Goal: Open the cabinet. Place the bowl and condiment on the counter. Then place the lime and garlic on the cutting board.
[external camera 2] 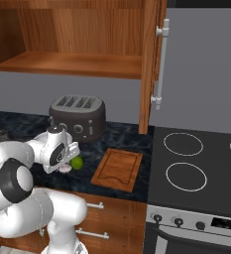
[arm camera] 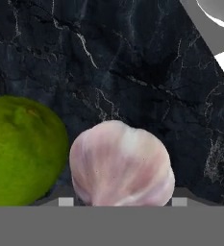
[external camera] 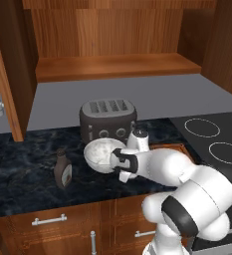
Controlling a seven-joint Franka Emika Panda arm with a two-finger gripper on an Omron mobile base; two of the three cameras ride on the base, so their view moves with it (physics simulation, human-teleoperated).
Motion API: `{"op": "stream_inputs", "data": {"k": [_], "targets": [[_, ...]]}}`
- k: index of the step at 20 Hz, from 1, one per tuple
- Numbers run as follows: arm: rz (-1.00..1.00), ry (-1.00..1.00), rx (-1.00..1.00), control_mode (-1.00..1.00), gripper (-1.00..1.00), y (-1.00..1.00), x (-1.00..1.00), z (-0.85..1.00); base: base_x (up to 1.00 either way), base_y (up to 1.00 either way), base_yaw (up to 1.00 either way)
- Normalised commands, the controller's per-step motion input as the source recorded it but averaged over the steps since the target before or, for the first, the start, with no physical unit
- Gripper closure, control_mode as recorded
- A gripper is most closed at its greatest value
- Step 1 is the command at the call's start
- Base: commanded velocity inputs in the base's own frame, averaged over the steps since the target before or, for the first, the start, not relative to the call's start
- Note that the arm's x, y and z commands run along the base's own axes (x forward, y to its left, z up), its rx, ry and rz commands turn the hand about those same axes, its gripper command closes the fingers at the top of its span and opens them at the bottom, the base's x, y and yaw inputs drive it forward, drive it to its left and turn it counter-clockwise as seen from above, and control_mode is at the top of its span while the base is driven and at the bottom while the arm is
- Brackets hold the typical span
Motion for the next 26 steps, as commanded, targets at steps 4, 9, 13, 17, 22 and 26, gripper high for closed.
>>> {"op": "stream_inputs", "data": {"k": [4,9,13,17,22,26], "targets": [[-0.11,0.0,0.0,-1.0,1.0,-0.04,-0.24,0.28,0.0,0.0,0.0],[-0.11,0.02,0.0,-1.0,1.0,-0.1,-0.16,0.42,0.0,0.0,0.0],[-0.11,0.03,0.0,-1.0,1.0,-0.14,-0.14,0.41,0.0,0.0,0.0],[-0.11,0.04,0.0,-1.0,1.0,-0.17,-0.07,0.31,0.0,0.0,0.0],[-0.11,0.06,0.0,-1.0,1.0,-0.21,0.0,0.21,0.0,0.0,0.0],[-0.12,0.05,0.0,-1.0,1.0,-0.22,0.0,0.1,0.0,0.0,0.0]]}}
